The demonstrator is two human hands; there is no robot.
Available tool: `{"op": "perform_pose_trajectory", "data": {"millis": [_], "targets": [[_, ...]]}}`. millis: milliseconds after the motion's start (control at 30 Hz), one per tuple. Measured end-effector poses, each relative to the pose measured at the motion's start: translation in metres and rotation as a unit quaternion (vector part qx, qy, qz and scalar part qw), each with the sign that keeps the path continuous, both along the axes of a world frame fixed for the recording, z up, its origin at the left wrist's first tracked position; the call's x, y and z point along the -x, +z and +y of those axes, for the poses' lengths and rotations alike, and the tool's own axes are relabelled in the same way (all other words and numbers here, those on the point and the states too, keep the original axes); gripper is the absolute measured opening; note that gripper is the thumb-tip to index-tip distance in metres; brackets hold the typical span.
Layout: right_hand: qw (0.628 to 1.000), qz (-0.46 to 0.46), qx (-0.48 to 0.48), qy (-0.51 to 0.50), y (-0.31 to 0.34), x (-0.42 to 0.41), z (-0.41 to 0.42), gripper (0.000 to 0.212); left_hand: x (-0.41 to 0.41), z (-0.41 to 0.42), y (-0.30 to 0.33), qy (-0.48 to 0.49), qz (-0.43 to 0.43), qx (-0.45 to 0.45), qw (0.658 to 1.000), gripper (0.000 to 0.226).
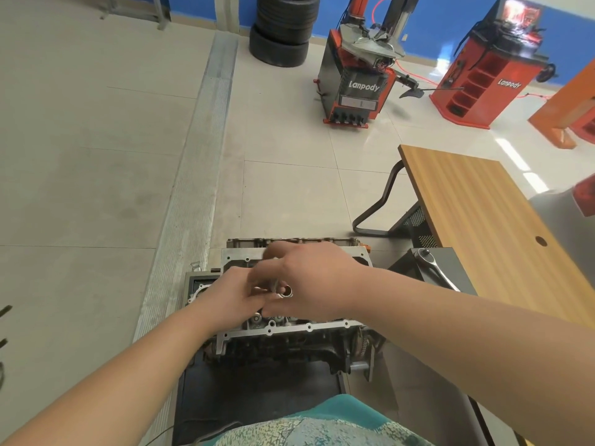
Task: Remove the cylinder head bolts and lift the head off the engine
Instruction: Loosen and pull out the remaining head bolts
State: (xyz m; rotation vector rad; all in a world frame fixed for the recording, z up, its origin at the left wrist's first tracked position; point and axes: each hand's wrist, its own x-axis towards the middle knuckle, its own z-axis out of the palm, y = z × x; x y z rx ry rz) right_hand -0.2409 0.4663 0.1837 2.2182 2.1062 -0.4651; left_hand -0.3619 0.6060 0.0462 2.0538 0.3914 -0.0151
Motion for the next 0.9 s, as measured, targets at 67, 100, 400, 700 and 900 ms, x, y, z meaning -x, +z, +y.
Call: {"op": "perform_pose_trajectory", "data": {"millis": [67, 100, 400, 700, 900], "targets": [[0.995, -0.078, 0.032, -0.050, -0.005, 0.004, 0.004, 0.043, -0.001, -0.003, -0.003, 0.021, -0.025, -0.021, 0.999, 0.020], [0.993, -0.096, 0.041, -0.053, -0.008, 0.004, 0.006, 0.038, -0.001, -0.006, 0.000, 0.030, -0.036, -0.033, 0.998, 0.028], [0.996, -0.053, -0.021, -0.073, -0.009, 0.004, 0.005, 0.040, -0.001, 0.000, -0.006, 0.031, -0.018, -0.016, 0.999, 0.025], [0.999, -0.023, -0.004, -0.027, -0.002, 0.001, 0.001, 0.031, 0.000, 0.002, -0.008, -0.008, -0.005, 0.010, 1.000, 0.016], [0.998, -0.031, 0.043, -0.026, -0.008, 0.001, 0.003, 0.021, 0.001, 0.000, -0.011, -0.011, -0.050, 0.016, 0.999, 0.020]]}}
